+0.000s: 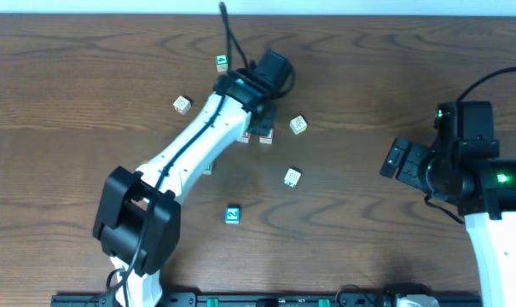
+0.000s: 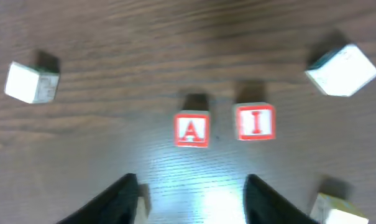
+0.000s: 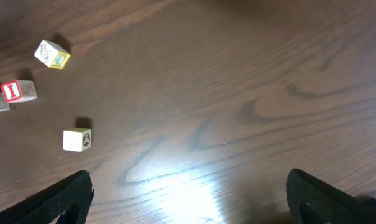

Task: Spell out Ai2

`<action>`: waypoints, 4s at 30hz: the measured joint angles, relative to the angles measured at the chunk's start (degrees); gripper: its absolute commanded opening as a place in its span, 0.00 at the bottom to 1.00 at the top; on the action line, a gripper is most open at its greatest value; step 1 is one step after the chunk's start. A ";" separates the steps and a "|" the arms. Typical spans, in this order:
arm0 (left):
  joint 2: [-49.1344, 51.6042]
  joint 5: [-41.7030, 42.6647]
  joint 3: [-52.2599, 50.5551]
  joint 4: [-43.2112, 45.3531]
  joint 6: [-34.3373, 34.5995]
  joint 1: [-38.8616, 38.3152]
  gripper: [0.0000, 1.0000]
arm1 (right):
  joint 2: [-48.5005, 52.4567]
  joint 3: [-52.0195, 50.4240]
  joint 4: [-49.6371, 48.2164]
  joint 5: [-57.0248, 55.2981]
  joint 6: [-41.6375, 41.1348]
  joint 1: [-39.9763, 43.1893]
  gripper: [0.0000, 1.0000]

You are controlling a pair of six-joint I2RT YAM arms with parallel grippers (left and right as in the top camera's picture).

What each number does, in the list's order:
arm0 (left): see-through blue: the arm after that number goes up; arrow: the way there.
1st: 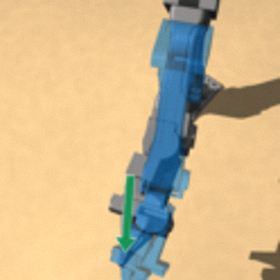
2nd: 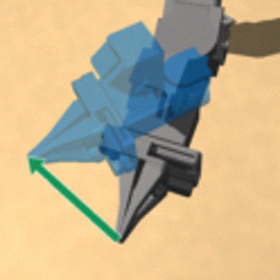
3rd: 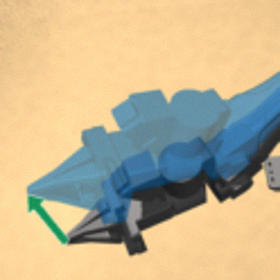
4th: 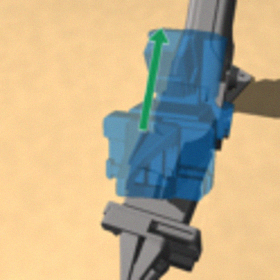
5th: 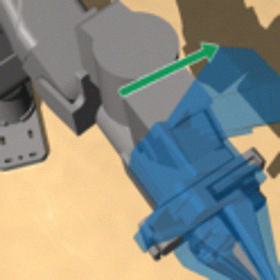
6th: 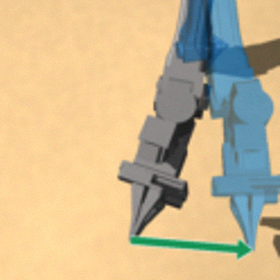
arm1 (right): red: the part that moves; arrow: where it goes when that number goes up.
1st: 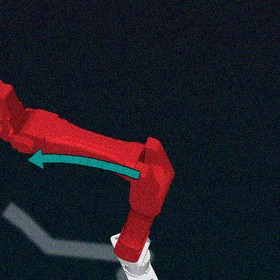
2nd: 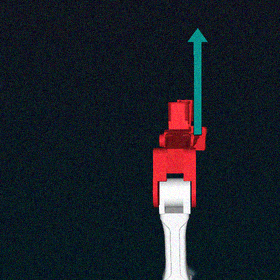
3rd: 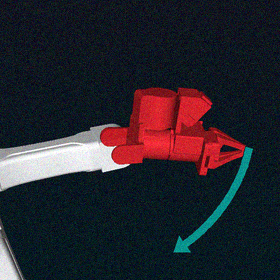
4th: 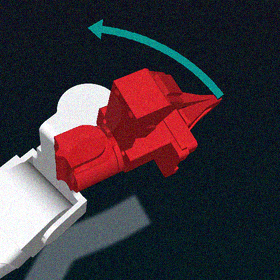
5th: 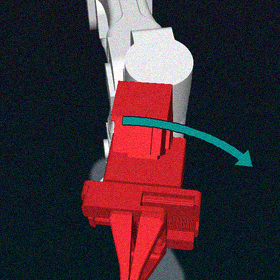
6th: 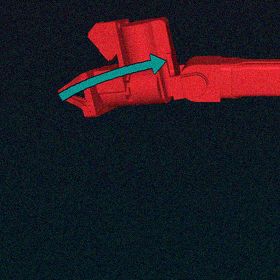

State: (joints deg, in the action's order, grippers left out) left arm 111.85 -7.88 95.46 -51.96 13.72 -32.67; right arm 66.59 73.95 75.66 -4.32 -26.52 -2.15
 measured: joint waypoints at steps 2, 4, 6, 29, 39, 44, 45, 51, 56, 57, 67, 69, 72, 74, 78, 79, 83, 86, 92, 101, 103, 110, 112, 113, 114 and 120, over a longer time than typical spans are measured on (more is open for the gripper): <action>0.00 0.15 -1.33 0.94 -0.42 2.29 0.41 | 0.00 0.00 0.44 0.00 0.00 0.00 0.99; 0.00 0.22 -2.89 2.45 -0.44 4.48 0.36 | 0.00 0.00 0.61 0.00 0.00 0.00 0.99; 0.02 0.42 -4.87 3.67 -0.33 6.84 0.33 | 0.00 0.00 0.70 0.02 0.00 0.00 0.99; 0.13 8.26 -18.93 18.01 -0.68 11.13 0.15 | 0.00 0.00 0.63 0.02 0.00 0.00 0.99; 0.13 10.54 -21.44 22.27 -0.66 10.71 0.15 | 0.00 0.00 0.63 0.02 0.00 0.00 0.99; 0.13 10.54 -21.75 24.83 -0.66 9.27 0.15 | 0.00 0.00 0.63 0.02 0.00 0.00 0.99; 0.13 10.58 -21.75 25.16 -0.66 9.07 0.15 | 0.00 0.00 0.63 0.02 0.00 0.00 0.99; 0.13 10.58 -21.75 25.51 -0.66 7.78 0.15 | 0.00 0.00 0.63 0.02 0.00 0.00 0.99; 0.13 10.71 -21.75 25.73 -0.61 6.84 0.15 | 0.00 0.00 0.61 0.02 0.00 0.00 0.99; 0.13 10.71 -21.75 25.88 -0.50 6.75 0.15 | 0.00 0.00 0.61 0.02 0.00 0.00 0.99; 0.13 10.73 -21.75 26.56 -0.20 6.73 0.16 | 0.00 0.00 0.63 0.02 0.00 0.00 0.99; 0.13 10.80 -21.75 26.56 -0.04 6.73 0.16 | 0.00 -0.02 0.61 0.00 0.00 0.00 0.99; 0.13 10.93 -21.75 26.56 0.00 6.73 0.18 | 0.00 0.00 0.61 0.00 0.00 0.00 0.99; 0.13 10.95 -21.75 26.56 0.02 6.73 0.21 | 0.00 0.00 0.61 0.00 0.00 0.00 0.99; 0.13 11.15 -21.75 26.56 0.20 6.73 0.22 | 0.00 0.00 0.61 0.00 0.00 0.00 0.99; 0.13 11.15 -21.75 26.56 0.20 6.73 0.24 | 0.00 0.00 0.61 0.02 0.00 0.00 0.99; 0.13 11.19 -21.75 26.58 0.22 6.73 0.29 | 0.00 0.00 0.61 0.02 0.00 0.00 0.99; 0.13 11.37 -21.75 26.58 0.42 6.73 0.31 | 0.00 0.00 0.61 0.02 0.00 0.00 0.99; 0.13 11.39 -21.75 26.58 0.44 6.73 0.33 | 0.00 0.00 0.61 0.02 0.00 0.00 0.99; 0.13 11.56 -21.75 26.80 0.63 6.73 0.40 | 0.00 0.00 0.61 0.02 0.00 0.00 0.99; 0.13 11.56 -21.75 26.93 0.72 6.73 0.43 | 0.00 0.00 0.61 0.00 0.00 0.00 0.99; 0.13 11.58 -21.75 26.95 0.85 6.73 0.44 | 0.00 0.00 0.61 0.02 0.00 0.00 0.99; 0.13 11.58 -21.75 26.95 0.85 6.73 0.44 | 0.00 0.00 0.61 0.02 0.00 0.00 0.99; 0.13 11.58 -21.75 26.95 0.85 6.73 0.44 | 0.00 0.00 0.61 0.02 0.02 0.00 0.99; 0.13 11.58 -21.75 26.95 0.85 6.73 0.44 | 0.00 0.00 0.61 0.02 0.00 0.00 0.99; 0.13 10.73 -21.75 26.75 0.85 6.88 0.46 | 0.00 0.00 0.61 0.00 0.00 0.00 0.99</action>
State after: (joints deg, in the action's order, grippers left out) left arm 111.98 2.85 73.71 -25.21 14.57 -25.78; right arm 66.59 73.95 76.27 -4.32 -26.52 -2.15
